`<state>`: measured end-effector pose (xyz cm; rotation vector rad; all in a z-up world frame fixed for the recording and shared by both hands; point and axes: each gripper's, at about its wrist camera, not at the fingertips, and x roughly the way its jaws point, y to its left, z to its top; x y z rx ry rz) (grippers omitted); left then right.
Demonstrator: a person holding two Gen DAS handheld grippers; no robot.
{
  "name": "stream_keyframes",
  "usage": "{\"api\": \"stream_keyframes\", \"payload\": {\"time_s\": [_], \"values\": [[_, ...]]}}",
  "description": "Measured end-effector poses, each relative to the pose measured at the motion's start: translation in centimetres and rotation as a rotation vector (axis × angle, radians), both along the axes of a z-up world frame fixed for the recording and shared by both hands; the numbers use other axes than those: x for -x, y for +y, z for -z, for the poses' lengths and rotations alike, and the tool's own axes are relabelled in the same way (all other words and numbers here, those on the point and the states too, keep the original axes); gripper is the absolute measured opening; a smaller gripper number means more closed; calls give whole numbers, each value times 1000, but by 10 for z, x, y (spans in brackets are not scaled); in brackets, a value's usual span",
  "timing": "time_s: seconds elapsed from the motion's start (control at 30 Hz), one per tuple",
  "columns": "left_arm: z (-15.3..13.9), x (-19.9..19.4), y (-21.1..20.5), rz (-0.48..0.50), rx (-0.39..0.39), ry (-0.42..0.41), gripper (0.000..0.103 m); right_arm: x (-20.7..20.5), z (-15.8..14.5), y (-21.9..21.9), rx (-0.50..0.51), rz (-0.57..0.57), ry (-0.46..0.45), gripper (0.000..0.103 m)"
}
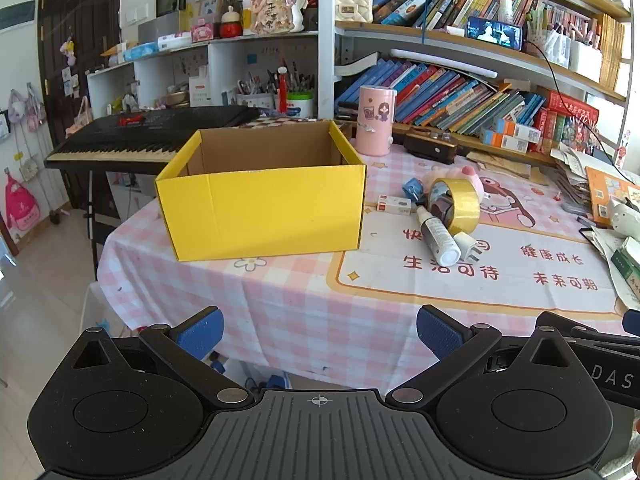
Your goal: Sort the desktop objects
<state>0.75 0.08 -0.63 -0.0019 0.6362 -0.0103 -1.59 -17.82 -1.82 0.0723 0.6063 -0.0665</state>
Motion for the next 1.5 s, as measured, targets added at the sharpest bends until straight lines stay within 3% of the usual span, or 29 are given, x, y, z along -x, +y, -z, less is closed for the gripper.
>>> {"api": "stream_keyframes", "payload": {"time_s": [1.5], "values": [[-1,0,11,-4,2,8,103,-2,3,3,2,-2,6,103]]}}
